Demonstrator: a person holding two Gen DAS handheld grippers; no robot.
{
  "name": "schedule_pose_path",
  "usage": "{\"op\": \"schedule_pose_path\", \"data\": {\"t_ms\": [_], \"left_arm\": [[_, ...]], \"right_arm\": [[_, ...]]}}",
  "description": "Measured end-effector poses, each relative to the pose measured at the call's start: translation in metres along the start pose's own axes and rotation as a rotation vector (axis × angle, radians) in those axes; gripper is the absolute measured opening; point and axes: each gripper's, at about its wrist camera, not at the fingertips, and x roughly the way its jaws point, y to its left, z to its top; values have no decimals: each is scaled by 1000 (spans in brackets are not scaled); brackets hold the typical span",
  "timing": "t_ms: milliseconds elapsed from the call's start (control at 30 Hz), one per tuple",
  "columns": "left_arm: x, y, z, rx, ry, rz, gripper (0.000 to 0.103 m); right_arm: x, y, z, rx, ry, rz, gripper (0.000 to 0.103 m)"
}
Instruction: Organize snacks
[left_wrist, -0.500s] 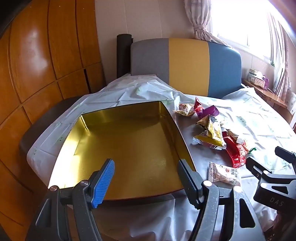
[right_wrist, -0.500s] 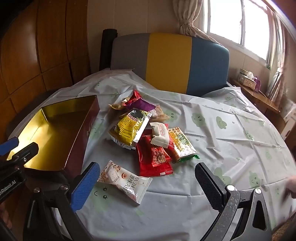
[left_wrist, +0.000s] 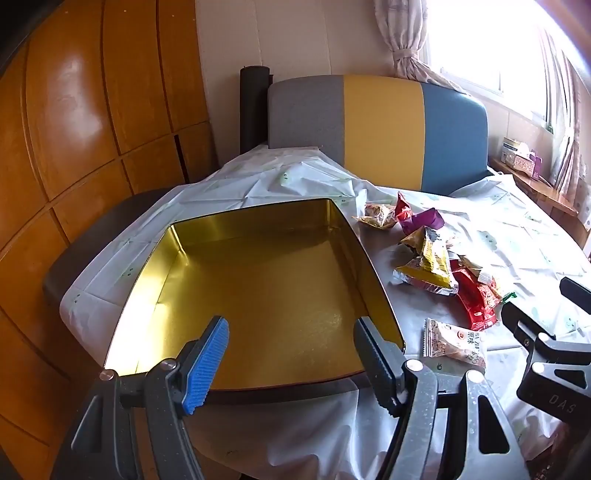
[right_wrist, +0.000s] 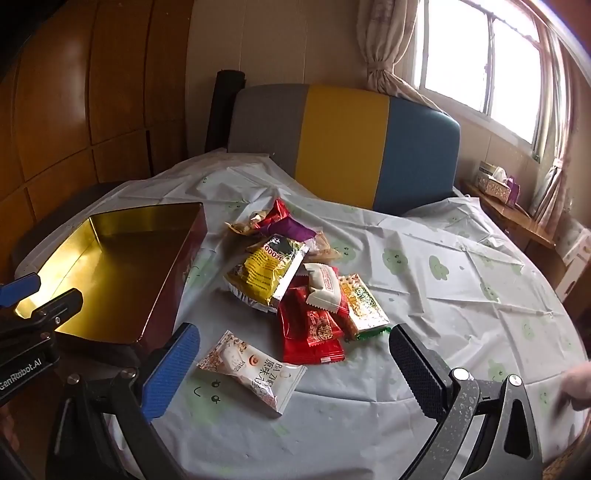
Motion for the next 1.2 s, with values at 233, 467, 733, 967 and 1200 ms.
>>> {"op": "schedule_pose_path", "data": {"t_ms": [233,467,733,967,1200], "left_arm": [[-13,1,-1,2,-25,12,71],[-24,-6,1,19,-49,23,71],[-35,-10,-3,48,-71,42,71],[-41,-14,-5,50,-83,51,71],[-43,-14,-6,46,-87,51,71]], "right_arm": [[-9,-1,3,-2,-31,0,103],[-17,-7,2,7,-43,5,103],[-23,-14,2,42,-68,23,103],[-29,-15,-1,41,-84,33,103],[-32,-15,1,48,-92,28,103]]}}
